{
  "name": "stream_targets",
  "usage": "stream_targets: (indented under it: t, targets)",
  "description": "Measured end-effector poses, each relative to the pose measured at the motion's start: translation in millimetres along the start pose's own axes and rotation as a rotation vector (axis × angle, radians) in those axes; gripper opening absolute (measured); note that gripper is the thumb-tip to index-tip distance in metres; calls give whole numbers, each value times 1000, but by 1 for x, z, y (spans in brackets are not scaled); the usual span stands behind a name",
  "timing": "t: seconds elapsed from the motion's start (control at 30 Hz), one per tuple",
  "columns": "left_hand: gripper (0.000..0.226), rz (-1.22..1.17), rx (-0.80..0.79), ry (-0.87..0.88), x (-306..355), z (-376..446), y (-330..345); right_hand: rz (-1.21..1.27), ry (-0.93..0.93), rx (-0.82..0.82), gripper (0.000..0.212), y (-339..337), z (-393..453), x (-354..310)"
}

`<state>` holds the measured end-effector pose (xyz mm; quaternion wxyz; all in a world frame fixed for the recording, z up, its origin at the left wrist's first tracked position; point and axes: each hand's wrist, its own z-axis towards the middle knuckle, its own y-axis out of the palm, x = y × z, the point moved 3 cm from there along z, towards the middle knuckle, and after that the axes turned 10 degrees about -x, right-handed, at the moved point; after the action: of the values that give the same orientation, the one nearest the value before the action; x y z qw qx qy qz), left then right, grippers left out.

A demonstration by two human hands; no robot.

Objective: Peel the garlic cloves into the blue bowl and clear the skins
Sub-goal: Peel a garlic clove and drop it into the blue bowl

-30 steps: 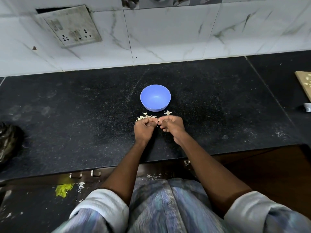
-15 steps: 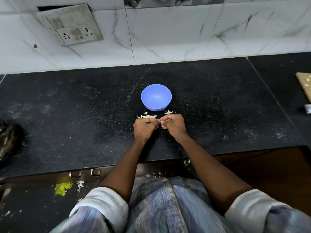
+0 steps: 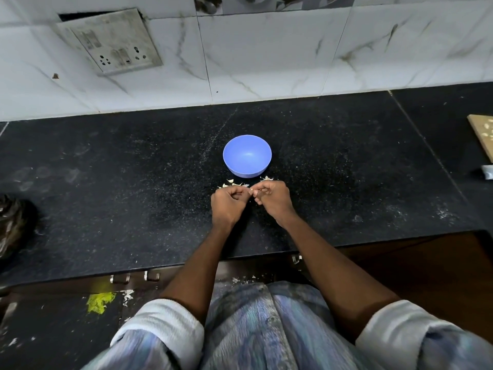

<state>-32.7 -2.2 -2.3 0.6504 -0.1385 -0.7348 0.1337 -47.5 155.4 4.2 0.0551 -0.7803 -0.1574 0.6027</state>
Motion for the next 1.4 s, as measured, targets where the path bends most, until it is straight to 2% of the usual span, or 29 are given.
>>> stream_targets:
  t: [0.2, 0.3, 0.6, 0.8, 1.0, 1.3, 1.4]
  targets:
    - [8, 75, 49, 84, 0, -4, 0, 21, 13, -41, 14, 2, 1, 5]
    - [7, 51, 16, 115, 4, -4, 1, 69, 8, -29, 10, 3, -1, 7]
    - [4, -37, -36, 67, 3, -5, 4, 209, 6, -46, 14, 1, -4, 9]
    - [6, -9, -17, 138, 5, -11, 5, 319, 13, -98, 17, -2, -6, 10]
    - [8, 16, -14, 171, 6, -14, 6, 295, 2, -149, 15, -7, -10, 9]
    - [10, 48, -42, 146, 5, -8, 14, 242, 27, -215, 14, -12, -9, 8]
    - [11, -136, -49, 34, -1, -5, 20, 262, 49, -216, 13, -13, -5, 4]
